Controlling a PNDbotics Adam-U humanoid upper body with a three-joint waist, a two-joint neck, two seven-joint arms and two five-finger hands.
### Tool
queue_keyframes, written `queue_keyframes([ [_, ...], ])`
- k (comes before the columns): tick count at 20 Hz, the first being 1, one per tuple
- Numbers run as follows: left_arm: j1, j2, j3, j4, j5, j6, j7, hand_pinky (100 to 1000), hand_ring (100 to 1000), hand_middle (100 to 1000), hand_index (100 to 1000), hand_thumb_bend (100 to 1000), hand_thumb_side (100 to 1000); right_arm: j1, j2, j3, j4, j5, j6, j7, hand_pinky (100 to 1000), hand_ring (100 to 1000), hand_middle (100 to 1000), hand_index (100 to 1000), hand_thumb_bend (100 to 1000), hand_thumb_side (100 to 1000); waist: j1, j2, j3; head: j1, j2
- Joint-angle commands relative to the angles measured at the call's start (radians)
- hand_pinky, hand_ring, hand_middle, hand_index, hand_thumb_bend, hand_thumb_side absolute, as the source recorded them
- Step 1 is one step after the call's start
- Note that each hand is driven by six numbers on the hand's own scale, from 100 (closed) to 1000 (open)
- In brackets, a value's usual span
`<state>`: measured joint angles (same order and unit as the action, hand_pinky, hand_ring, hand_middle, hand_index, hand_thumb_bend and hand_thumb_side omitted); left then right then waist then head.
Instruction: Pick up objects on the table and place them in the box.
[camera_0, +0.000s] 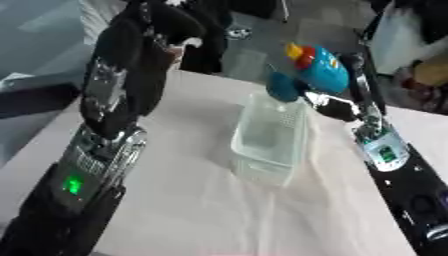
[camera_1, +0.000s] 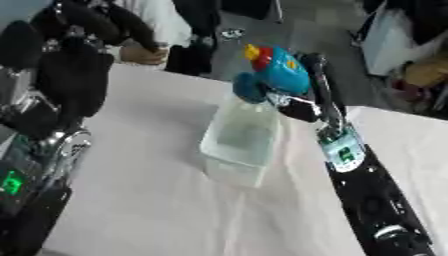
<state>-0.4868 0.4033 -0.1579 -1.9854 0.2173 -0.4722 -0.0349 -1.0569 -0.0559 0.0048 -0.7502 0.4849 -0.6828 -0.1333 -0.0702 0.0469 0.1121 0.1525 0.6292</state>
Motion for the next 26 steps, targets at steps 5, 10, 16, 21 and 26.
queue_keyframes([
  [5, -0.024, 0.000, 0.000, -0.015, 0.008, 0.006, 0.004, 543, 585, 795, 656, 274, 911, -0.021, -0.001, 0.004, -0.017, 0.008, -0.004, 0.027, 100, 100, 100, 100, 527, 286, 0.001, -0.017, 0.003, 0.018, -0.012],
  [10, -0.024, 0.001, 0.000, -0.015, 0.007, 0.006, 0.004, 543, 585, 795, 656, 274, 912, -0.020, -0.004, 0.004, -0.010, 0.037, -0.011, 0.031, 100, 100, 100, 100, 528, 294, 0.002, -0.017, 0.001, 0.019, -0.010],
  [16, -0.022, 0.003, 0.000, -0.015, 0.007, 0.005, 0.002, 542, 585, 795, 656, 274, 912, -0.020, -0.017, -0.004, -0.019, 0.155, -0.014, -0.016, 100, 100, 100, 130, 546, 526, 0.002, -0.017, -0.002, 0.020, -0.008],
  [21, -0.021, 0.003, 0.000, -0.015, 0.006, 0.005, 0.002, 542, 585, 795, 656, 274, 912, -0.015, -0.030, -0.003, -0.036, 0.345, -0.019, -0.115, 100, 100, 406, 449, 571, 681, 0.002, -0.017, -0.003, 0.021, -0.007],
  [26, -0.022, 0.003, 0.000, -0.015, 0.007, 0.004, 0.002, 542, 585, 795, 656, 275, 911, -0.006, -0.041, 0.004, -0.017, 0.457, -0.027, -0.147, 272, 480, 774, 759, 651, 848, 0.001, -0.016, -0.002, 0.023, -0.006],
])
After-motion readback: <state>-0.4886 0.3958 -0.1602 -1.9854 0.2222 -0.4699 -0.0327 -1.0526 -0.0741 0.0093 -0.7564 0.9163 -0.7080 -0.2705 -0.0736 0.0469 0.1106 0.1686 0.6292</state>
